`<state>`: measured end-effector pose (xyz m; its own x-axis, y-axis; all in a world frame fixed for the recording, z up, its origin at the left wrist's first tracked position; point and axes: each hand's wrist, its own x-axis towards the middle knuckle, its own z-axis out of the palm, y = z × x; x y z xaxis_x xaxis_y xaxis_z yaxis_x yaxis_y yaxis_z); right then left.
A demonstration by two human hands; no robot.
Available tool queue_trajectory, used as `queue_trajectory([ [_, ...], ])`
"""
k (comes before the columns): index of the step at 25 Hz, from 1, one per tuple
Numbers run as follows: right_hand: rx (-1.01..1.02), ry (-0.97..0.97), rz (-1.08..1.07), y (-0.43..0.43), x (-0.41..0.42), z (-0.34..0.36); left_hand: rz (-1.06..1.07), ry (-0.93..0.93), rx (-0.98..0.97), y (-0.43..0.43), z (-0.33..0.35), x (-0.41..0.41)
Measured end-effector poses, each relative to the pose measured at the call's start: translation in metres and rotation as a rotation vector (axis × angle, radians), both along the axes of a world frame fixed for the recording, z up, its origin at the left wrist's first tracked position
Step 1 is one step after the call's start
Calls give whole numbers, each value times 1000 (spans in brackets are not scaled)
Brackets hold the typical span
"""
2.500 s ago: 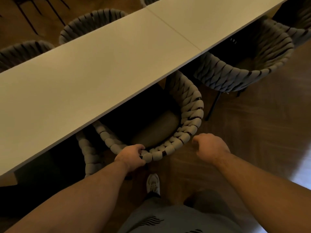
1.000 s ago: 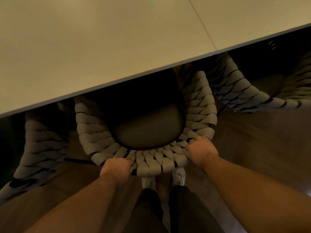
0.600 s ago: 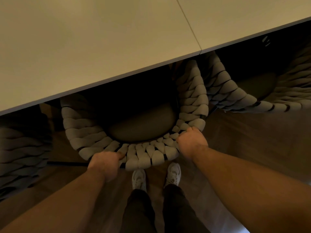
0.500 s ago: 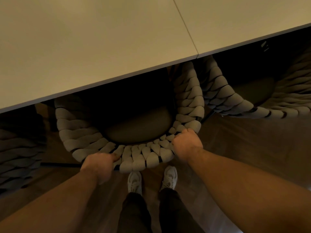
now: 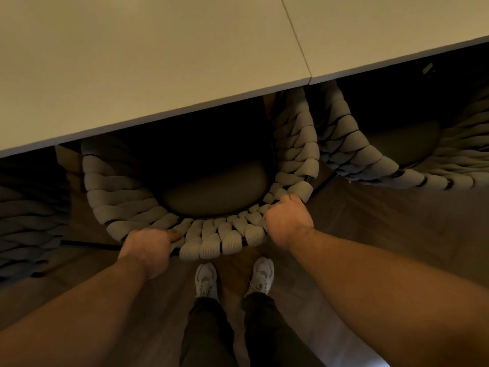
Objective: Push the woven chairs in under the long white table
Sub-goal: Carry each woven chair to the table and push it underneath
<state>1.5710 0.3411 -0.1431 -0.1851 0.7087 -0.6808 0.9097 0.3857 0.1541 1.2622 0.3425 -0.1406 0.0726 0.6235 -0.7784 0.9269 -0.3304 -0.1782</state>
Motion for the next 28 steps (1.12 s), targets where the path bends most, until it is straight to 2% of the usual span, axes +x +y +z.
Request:
queue_trajectory([
  [4,18,24,14,-1,3,-1,-2,-5,44,-6,-1,-1],
  [12,-2,2,7,-1,0,-4,-15,67,-67,1,-3,6],
  [19,-10,3,9,0,-2,-3,-29,49,-72,0,5,7],
  [24,43,161,-119,-22,4,12,-71,-14,-132,1,13,5],
  [28,-2,366,-365,-41,13,44,96,-192,-185,-2,31,27],
])
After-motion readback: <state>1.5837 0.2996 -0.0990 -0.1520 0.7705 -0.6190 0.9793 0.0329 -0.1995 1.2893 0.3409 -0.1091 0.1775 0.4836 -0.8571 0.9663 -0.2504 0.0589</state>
